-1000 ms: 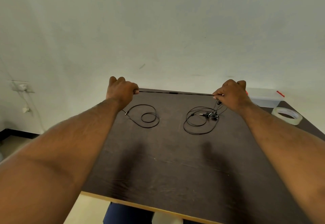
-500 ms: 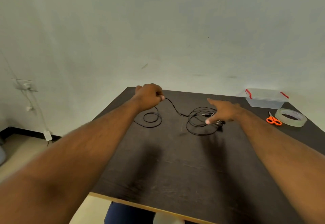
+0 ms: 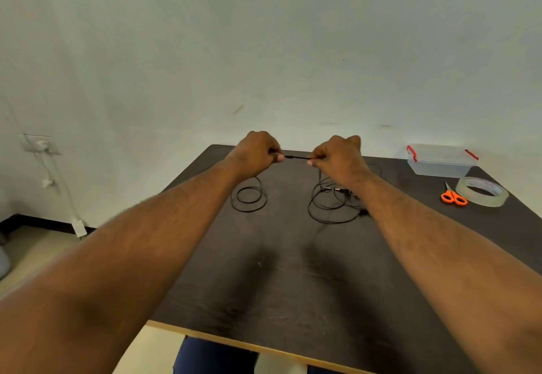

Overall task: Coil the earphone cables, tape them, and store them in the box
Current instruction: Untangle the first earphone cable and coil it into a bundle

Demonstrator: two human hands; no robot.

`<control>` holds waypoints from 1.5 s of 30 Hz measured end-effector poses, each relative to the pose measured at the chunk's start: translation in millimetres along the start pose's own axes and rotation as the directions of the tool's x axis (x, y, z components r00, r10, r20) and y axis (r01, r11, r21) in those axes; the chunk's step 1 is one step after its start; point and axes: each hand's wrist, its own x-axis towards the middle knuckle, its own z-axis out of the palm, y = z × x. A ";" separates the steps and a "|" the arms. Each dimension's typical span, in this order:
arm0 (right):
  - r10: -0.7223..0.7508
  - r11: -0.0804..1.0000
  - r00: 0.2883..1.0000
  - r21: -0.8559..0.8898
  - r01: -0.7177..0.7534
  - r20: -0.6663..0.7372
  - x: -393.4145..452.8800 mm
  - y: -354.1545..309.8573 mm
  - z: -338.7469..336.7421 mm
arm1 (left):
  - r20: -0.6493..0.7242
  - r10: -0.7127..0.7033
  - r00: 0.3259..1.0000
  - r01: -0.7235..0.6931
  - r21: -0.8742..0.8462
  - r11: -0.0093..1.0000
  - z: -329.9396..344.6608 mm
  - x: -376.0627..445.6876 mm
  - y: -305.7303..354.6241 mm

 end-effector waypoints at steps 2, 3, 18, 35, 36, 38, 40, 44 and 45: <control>-0.011 0.998 1.000 -0.069 0.010 -0.015 -2.4 18.6 -9.5 | -0.038 -0.008 0.999 0.010 0.061 0.998 -5.2 -4.0 -13.5; -0.019 0.994 1.000 -0.110 0.017 -0.015 -3.5 26.2 -13.8 | -0.043 0.008 0.999 -0.003 0.119 0.993 -6.9 -4.8 -20.9; 0.058 0.952 0.998 -0.299 -0.067 -0.036 -15.6 69.4 -36.1 | -0.185 -0.017 0.983 0.046 0.156 0.987 -21.9 -10.5 -65.5; 0.058 0.824 0.928 0.507 -0.252 0.368 -8.8 -16.9 -13.8 | -0.007 0.032 0.999 -0.032 -0.075 0.997 -12.5 7.5 4.6; 0.058 0.772 0.927 0.573 -0.277 0.370 -6.4 -26.5 -12.4 | 0.000 0.040 0.999 -0.039 -0.063 0.997 -11.4 9.3 7.8; 0.075 0.670 0.922 0.666 -0.329 0.380 -1.3 -36.0 -9.5 | -0.004 0.038 0.999 -0.039 -0.036 0.999 -11.1 11.1 10.7; 0.106 0.605 0.917 0.707 -0.367 0.385 2.0 -38.0 -10.4 | -0.016 0.033 0.999 -0.033 -0.019 0.999 -13.1 11.6 9.5; 0.150 0.428 0.882 0.775 -0.464 0.446 4.5 -38.1 -17.1 | -0.035 0.030 0.999 -0.031 -0.005 1.000 -17.9 9.6 3.2; 0.142 0.403 0.874 0.779 -0.480 0.465 4.5 -38.0 -18.1 | -0.032 0.033 0.999 -0.033 0.004 0.999 -17.8 9.2 2.6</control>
